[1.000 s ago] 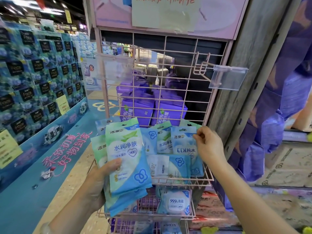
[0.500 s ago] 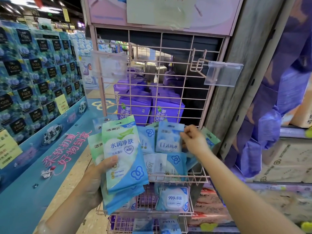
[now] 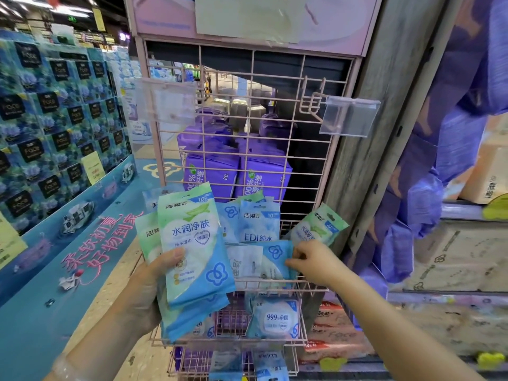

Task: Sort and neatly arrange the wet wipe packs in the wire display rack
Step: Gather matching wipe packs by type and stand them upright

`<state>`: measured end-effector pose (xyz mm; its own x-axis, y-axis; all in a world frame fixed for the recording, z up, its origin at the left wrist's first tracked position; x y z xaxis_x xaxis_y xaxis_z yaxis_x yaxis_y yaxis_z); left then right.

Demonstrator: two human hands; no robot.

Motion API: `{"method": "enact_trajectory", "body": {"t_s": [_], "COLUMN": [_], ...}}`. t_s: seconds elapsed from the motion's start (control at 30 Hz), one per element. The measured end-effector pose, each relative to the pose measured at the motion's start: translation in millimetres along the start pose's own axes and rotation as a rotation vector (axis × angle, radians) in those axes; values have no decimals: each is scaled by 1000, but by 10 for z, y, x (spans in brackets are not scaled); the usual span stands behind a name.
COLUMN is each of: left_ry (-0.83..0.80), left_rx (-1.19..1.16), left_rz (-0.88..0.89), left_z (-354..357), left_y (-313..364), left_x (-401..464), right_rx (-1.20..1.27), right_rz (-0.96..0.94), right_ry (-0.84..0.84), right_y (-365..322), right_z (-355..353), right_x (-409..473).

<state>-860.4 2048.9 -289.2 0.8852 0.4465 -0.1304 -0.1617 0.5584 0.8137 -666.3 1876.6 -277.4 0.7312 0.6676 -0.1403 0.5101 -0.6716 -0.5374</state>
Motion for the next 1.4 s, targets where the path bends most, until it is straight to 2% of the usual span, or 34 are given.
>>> {"method": "enact_trajectory", "body": {"t_s": [0.1,0.27,0.37,0.43,0.53,0.57,0.63,0.7,0.73,0.8,0.9,1.03,1.1,1.17,1.3,1.4], "left_ry": [2,11,11,3,-9,-12,-9,-5,-8,-23,-46,-56,-64,-71,-64,-75], "left_rx": [12,-18,-40,-33,-19,-16,-14,-12,-14,-19,-7,40,48,54,65,69], "left_rz": [7,24,17,12,9,7,8,12,13,8,-7,-4,3,5,27,31], "left_z": [-21,-15,-12,-5,-5,-10,-27,-42,-36,3,102,247,314,369,418,463], "left_y": [23,44,20,-1,-11,-11,4,16,16,-1,-45,-65,-74,-82,-80,-96], "left_x": [-25,-49,-63,-74,-89,-94,-102,-102,-99,-88,-63,-17,13,35,71,89], "right_rx": [144,-42,-147,-127,-31,32,162,212,231,357,485,446,523,579,538,485], "right_rz": [-95,-266,-292,-311,-342,-343,-257,15,176,345,331,254,206,128,-55,-65], "right_ry": [154,411,336,229,221,282,576,869,907,777,540,533,510,470,364,279], "right_y": [-280,-984,-1160,-1176,-1071,-987,-613,28,343,769,883,742,630,475,178,124], "right_z": [-264,-636,-444,-187,-106,-207,-629,-1012,-1079,-962,-578,-566,-624,-722,-974,-1010], "right_x": [2,106,278,325,268,203,14,-207,-270,-218,-50,25,72,103,144,211]}}
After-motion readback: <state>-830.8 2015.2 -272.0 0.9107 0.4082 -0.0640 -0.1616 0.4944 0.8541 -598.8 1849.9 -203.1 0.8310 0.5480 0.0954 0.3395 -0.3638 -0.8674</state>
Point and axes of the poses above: each hand's wrist, its own x-axis towards the middle knuckle, its own z-axis out of the palm, y = z × x, the point moved 10 cm from there along x, towards the middle knuckle, and after that the axes turned 2 degrees about -y, right-handed, at the moved point
